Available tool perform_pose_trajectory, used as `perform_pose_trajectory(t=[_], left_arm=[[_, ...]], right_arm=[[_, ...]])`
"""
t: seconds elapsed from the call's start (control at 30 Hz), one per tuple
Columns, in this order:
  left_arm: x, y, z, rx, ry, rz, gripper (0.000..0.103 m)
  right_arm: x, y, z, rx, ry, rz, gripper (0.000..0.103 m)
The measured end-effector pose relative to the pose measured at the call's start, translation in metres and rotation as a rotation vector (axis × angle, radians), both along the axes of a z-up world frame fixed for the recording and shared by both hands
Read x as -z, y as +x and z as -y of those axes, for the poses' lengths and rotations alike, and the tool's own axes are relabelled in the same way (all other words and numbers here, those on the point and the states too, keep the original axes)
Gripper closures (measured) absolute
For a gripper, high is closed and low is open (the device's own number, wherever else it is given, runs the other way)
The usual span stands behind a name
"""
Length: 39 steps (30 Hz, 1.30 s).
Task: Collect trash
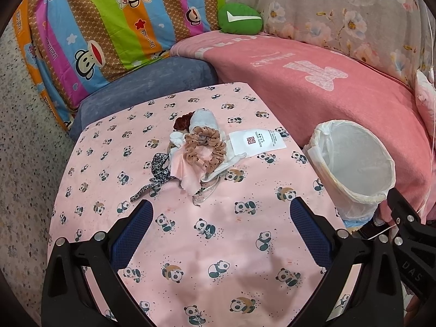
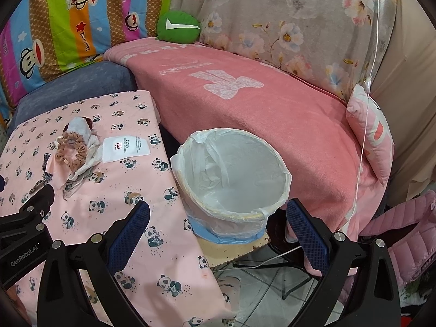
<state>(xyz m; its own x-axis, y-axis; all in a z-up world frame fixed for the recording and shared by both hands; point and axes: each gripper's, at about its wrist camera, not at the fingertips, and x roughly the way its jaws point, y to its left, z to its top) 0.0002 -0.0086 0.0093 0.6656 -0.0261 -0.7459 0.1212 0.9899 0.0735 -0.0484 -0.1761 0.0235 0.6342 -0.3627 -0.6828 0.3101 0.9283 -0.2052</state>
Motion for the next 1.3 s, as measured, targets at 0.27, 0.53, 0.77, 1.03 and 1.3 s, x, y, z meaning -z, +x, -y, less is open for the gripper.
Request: perform_pose_trajectory(t=[0.27, 0.53, 0.77, 1.03, 1.3], left_arm=[[0.0002, -0.0008, 0.0036, 0.011, 0.001, 0.005, 0.007], [0.001, -0.0025, 0.0038, 0.015, -0.002, 0.007, 0.007], [0.0009, -0.0024, 0.0041, 0.014, -0.002, 0.007, 0.007], [0.0012, -0.0023, 0.006, 0.016, -0.008, 0.008, 0.007], [0.0039, -0.0014, 0.0081, 0.031, -0.021, 0.002, 0.007]], right_arm=[[0.0013, -0.001, 0.0, 0.003, 0.001, 0.0, 0.005], [0.0011, -0.0009, -0.0002, 0.004, 0.001, 0.0, 0.005], [0.0011, -0.001, 0.0, 0.004, 0.001, 0.0, 0.005], [0.001, -0.0013, 0.0005, 0.007, 0.0, 0.001, 0.005], [0.0016, -0.0009, -0.0003, 0.008, -0.003, 0.004, 0.005]])
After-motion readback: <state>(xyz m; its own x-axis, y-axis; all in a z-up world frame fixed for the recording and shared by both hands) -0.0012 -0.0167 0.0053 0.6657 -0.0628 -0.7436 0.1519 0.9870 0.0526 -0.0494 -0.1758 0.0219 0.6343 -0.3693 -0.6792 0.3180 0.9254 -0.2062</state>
